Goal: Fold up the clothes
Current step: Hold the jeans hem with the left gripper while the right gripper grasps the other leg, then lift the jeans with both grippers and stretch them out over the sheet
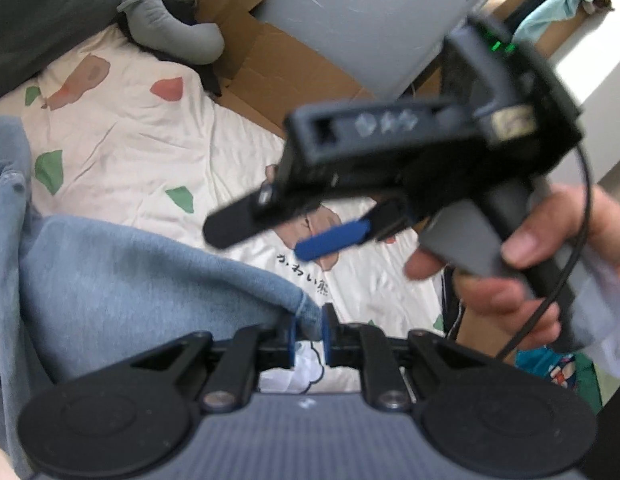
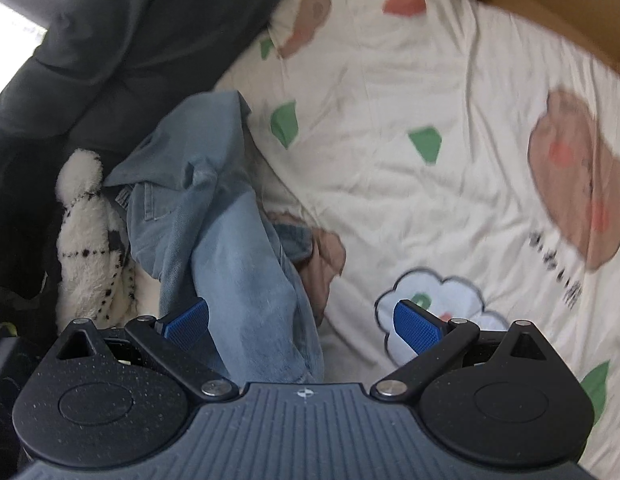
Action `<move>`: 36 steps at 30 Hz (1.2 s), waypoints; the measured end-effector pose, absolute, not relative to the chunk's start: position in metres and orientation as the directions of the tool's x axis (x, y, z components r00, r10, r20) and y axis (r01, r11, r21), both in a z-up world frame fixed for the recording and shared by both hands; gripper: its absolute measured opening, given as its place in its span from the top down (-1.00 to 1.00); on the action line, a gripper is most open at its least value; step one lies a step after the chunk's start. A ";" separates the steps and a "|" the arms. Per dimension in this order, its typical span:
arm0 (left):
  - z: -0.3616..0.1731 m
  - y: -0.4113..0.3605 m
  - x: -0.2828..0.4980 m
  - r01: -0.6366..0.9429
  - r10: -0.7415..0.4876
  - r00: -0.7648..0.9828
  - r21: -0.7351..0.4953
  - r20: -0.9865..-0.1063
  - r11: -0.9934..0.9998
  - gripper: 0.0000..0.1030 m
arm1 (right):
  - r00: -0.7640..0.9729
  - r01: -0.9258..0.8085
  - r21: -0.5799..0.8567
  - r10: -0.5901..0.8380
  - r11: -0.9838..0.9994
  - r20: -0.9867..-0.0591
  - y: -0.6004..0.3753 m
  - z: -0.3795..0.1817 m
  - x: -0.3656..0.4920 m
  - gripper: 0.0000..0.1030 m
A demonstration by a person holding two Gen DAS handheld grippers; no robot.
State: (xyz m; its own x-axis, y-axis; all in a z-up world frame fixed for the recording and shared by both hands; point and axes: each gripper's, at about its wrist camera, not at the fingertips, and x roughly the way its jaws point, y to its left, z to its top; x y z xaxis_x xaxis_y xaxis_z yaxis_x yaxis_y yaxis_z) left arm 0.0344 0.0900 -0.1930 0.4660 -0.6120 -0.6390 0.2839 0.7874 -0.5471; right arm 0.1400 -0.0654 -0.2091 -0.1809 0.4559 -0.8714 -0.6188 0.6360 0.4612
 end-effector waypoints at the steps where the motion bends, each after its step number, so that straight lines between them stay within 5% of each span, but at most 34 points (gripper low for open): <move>1: -0.193 0.091 0.035 0.287 -0.613 0.465 -0.546 -0.639 0.787 0.76 | -0.201 -0.605 0.472 0.451 0.641 -0.869 -0.065 -0.215 0.140 -0.96; 4: -0.192 0.090 0.036 0.298 -0.613 0.462 -0.539 -0.641 0.788 0.76 | -0.269 -0.565 0.521 0.454 0.640 -0.850 -0.059 -0.230 0.139 -0.83; 6: -0.192 0.088 0.036 0.298 -0.611 0.462 -0.537 -0.643 0.789 0.76 | -0.332 -0.551 0.555 0.446 0.623 -0.831 -0.052 -0.238 0.137 -0.50; 8: -0.192 0.087 0.037 0.300 -0.605 0.459 -0.528 -0.651 0.795 0.74 | -0.386 -0.560 0.573 0.423 0.599 -0.820 -0.045 -0.245 0.132 0.09; 13: -0.190 0.090 0.040 0.319 -0.601 0.422 -0.509 -0.679 0.799 0.55 | -0.365 -0.627 0.542 0.403 0.559 -0.839 -0.041 -0.245 0.126 0.65; 22: -0.180 0.149 0.052 0.215 -0.491 0.484 -0.446 -0.724 0.869 -0.30 | -0.303 -0.682 0.493 0.405 0.540 -0.863 -0.044 -0.235 0.133 0.76; 28: -0.180 0.200 0.083 0.088 -0.342 0.563 -0.357 -0.752 0.930 -0.55 | -0.296 -0.706 0.480 0.400 0.520 -0.868 -0.042 -0.233 0.128 0.76; 36: -0.199 0.234 0.121 -0.031 -0.177 0.590 -0.241 -0.788 0.970 -0.63 | -0.308 -0.683 0.499 0.408 0.534 -0.859 -0.044 -0.235 0.131 0.76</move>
